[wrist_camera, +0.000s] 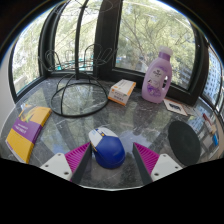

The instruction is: Arrange mouse

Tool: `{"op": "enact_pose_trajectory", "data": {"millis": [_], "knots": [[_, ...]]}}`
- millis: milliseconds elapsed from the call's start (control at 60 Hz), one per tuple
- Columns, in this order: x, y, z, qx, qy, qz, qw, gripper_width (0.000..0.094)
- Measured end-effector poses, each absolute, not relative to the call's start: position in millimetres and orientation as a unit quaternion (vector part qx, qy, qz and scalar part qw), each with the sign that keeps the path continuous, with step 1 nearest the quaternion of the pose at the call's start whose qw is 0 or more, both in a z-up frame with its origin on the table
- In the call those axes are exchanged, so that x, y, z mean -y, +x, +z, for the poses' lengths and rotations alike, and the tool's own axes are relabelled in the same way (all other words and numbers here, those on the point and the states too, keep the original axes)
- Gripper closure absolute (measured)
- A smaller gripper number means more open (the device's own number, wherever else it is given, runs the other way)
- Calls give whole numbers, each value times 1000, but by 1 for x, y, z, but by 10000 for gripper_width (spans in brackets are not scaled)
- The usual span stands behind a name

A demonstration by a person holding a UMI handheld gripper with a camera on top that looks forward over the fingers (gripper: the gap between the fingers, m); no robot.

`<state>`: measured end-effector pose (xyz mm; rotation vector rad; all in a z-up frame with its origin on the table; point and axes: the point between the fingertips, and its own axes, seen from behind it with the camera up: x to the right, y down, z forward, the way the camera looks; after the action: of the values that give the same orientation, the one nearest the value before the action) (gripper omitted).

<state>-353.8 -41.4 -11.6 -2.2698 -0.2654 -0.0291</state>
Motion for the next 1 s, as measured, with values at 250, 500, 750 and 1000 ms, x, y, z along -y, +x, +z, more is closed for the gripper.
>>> {"op": "enact_pose_trajectory", "data": {"millis": [250,500,750,1000], "knots": [[9,-346,-14,80,-905,-3,417,189],[6,-357,-16,73,-903,19,423,519],[-2,-370,45,88,-880,61,462,579],[-25,-310,277,49,-777,122,616,583]]}}
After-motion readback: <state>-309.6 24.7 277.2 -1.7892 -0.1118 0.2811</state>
